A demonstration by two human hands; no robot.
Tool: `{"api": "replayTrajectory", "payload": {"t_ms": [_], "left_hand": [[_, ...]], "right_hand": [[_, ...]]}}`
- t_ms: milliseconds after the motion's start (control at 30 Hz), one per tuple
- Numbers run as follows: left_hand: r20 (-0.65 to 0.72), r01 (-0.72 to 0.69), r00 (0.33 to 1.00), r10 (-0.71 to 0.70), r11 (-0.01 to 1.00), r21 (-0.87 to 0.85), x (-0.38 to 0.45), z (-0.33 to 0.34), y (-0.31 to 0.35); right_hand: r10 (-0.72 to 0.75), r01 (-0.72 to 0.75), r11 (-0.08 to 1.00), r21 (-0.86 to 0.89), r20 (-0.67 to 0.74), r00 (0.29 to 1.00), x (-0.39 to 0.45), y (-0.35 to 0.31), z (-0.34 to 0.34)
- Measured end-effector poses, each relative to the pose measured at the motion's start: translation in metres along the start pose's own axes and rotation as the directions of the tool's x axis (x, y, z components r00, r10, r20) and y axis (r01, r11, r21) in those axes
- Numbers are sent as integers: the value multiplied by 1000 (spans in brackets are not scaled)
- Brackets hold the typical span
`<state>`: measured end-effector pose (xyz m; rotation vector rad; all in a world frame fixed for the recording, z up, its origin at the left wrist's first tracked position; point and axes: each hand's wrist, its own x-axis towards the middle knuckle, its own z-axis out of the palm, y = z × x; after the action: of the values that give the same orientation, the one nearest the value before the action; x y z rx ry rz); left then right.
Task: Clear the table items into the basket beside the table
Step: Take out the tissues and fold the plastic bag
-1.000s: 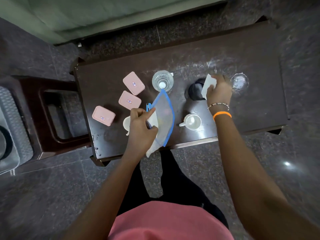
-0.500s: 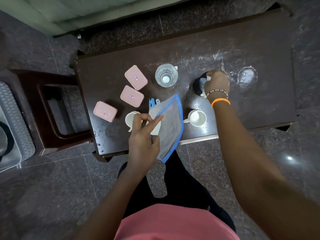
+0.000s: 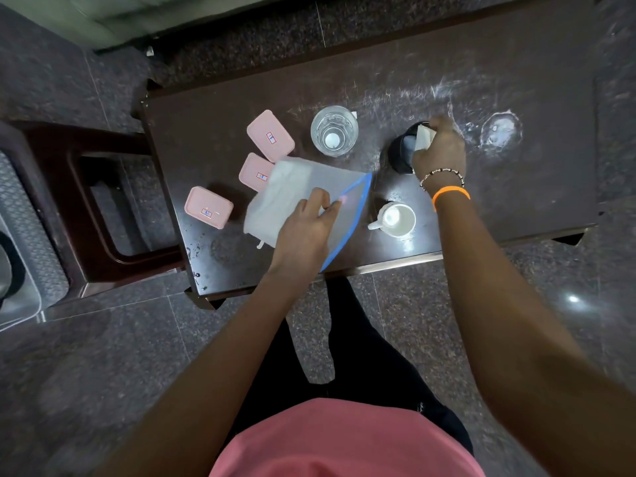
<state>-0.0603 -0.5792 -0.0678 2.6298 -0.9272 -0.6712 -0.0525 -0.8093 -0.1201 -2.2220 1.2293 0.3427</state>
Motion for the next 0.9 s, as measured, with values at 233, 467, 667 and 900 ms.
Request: {"api": "replayTrajectory", "payload": {"t_ms": [233,467,667,900], "left_hand": [[401,65,915,38,969,-239,13,40,6],[428,190,903,-20,914,-358,13,50,11],[346,233,936,-71,861,-452,23,51,13],[234,278,957,-171,772,-571,38,48,15]], "right_hand": [[99,-99,995,10,-132,986,3,7,2],[122,-129,989,-78,-83,989,13,18,4],[88,-89,988,-129,-10,996,21,9,11],[97,-100,995,-29,-77,992,16,12,5]]}}
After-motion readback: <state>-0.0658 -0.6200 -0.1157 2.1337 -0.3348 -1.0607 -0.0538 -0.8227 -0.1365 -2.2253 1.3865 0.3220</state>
